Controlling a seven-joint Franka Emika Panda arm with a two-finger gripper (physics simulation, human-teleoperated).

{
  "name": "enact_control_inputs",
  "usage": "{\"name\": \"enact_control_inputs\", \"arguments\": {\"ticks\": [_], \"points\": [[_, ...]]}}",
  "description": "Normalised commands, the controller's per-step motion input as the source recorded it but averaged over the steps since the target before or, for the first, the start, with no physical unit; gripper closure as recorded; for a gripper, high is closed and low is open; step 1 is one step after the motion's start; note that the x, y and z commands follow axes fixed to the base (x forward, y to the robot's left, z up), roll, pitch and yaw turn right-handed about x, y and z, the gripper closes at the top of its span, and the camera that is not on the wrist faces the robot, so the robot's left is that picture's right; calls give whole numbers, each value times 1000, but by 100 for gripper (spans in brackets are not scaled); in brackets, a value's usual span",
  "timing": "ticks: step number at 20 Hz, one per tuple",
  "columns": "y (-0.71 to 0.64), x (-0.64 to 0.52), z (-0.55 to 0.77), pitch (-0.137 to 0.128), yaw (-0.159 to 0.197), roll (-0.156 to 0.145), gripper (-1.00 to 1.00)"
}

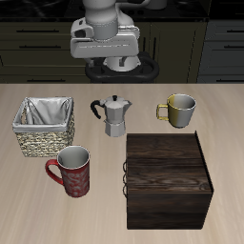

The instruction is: Place the red mug in the basket

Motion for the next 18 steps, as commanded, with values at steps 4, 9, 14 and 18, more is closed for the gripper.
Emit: {"name": "enact_control_inputs", "arguments": {"ticks": [4, 9, 14, 18], "points": [[-317, 410, 38, -35, 44, -77, -100], [-469, 578, 69, -1, -9, -43, -100], [-435, 400, 53, 15, -33, -48, -100], [-353, 375, 26, 17, -9, -21, -100]]}}
